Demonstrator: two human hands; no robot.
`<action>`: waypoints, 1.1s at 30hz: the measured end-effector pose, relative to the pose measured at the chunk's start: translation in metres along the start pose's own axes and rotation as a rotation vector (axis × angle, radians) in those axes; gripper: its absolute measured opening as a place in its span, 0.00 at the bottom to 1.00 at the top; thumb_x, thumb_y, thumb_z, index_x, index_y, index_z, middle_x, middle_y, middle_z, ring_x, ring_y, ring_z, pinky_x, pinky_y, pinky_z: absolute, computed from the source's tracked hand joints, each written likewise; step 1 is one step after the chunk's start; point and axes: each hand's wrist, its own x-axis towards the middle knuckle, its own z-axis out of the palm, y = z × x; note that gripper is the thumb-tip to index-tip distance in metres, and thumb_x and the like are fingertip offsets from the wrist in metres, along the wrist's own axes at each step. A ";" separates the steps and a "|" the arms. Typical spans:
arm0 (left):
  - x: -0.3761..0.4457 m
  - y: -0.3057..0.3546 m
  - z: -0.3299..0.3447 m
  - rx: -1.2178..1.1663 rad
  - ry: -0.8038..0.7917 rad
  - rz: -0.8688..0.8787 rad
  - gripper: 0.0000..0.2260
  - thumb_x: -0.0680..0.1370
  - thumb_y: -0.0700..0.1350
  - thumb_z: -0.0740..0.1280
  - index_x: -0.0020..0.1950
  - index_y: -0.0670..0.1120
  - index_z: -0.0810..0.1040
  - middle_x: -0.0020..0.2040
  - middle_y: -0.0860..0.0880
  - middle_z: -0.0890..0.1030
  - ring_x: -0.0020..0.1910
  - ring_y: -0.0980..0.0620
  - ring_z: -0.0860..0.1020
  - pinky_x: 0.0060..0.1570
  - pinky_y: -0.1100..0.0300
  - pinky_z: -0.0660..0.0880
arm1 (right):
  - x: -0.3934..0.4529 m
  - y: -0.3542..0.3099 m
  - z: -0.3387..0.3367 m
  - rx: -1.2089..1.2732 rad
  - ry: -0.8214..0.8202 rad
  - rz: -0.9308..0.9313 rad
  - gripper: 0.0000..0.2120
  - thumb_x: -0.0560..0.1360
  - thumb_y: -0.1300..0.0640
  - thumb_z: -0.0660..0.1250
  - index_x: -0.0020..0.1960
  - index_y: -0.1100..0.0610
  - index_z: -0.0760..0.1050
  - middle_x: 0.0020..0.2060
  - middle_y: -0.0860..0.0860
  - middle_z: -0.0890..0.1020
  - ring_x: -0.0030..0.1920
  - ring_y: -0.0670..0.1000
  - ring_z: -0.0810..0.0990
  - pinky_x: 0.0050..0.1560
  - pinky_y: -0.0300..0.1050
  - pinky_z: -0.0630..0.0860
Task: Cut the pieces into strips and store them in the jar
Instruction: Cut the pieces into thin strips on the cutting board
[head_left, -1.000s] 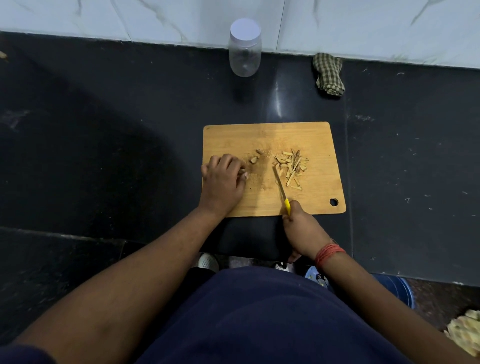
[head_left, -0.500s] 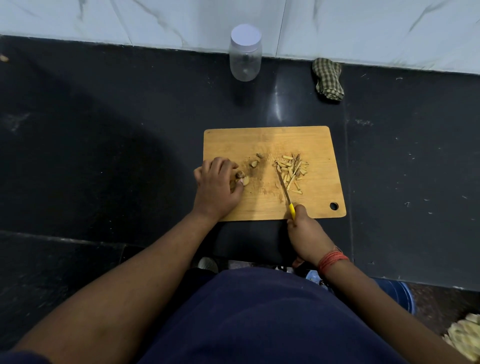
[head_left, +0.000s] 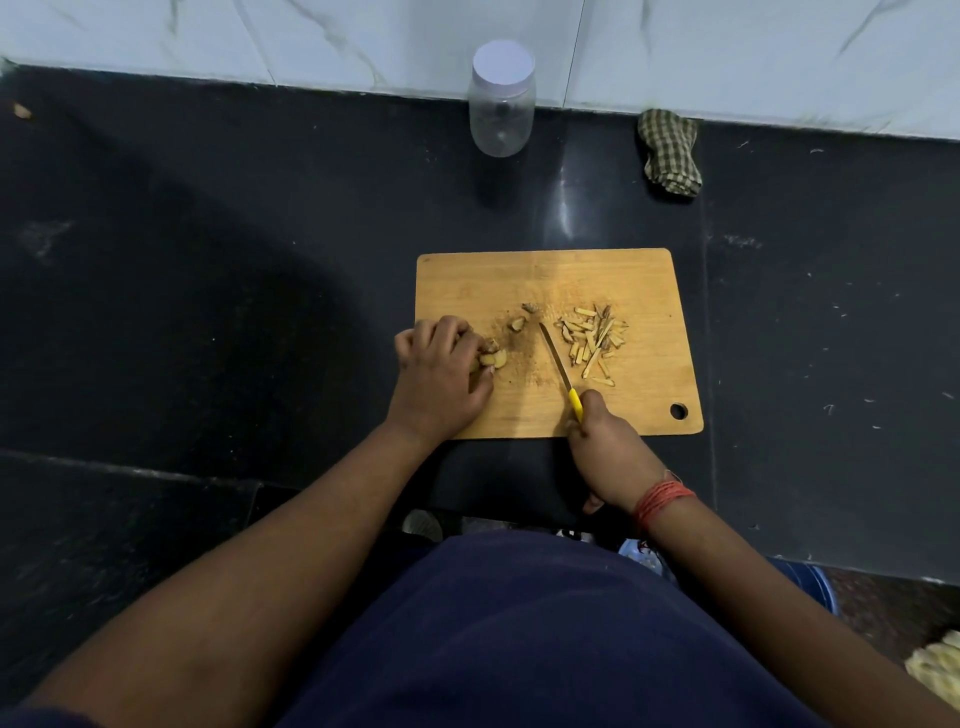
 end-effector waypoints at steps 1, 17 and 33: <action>0.001 0.001 0.000 0.003 0.006 0.004 0.13 0.76 0.55 0.66 0.55 0.49 0.79 0.57 0.49 0.75 0.58 0.48 0.70 0.57 0.50 0.62 | 0.000 0.000 0.000 0.003 -0.005 -0.001 0.14 0.83 0.59 0.51 0.68 0.56 0.59 0.39 0.57 0.74 0.27 0.62 0.79 0.21 0.54 0.78; 0.041 0.052 -0.003 -0.115 -0.132 0.002 0.11 0.77 0.53 0.65 0.52 0.49 0.82 0.61 0.51 0.73 0.62 0.48 0.66 0.58 0.51 0.59 | 0.003 0.002 -0.014 0.049 0.012 0.032 0.13 0.83 0.60 0.51 0.67 0.56 0.59 0.42 0.61 0.75 0.26 0.64 0.80 0.22 0.53 0.78; 0.026 -0.001 -0.004 -0.210 0.083 -0.310 0.09 0.80 0.45 0.63 0.57 0.48 0.80 0.56 0.50 0.77 0.58 0.48 0.71 0.59 0.49 0.62 | 0.008 -0.001 -0.020 0.048 0.000 0.002 0.04 0.83 0.58 0.52 0.58 0.55 0.60 0.41 0.60 0.75 0.25 0.63 0.81 0.21 0.48 0.76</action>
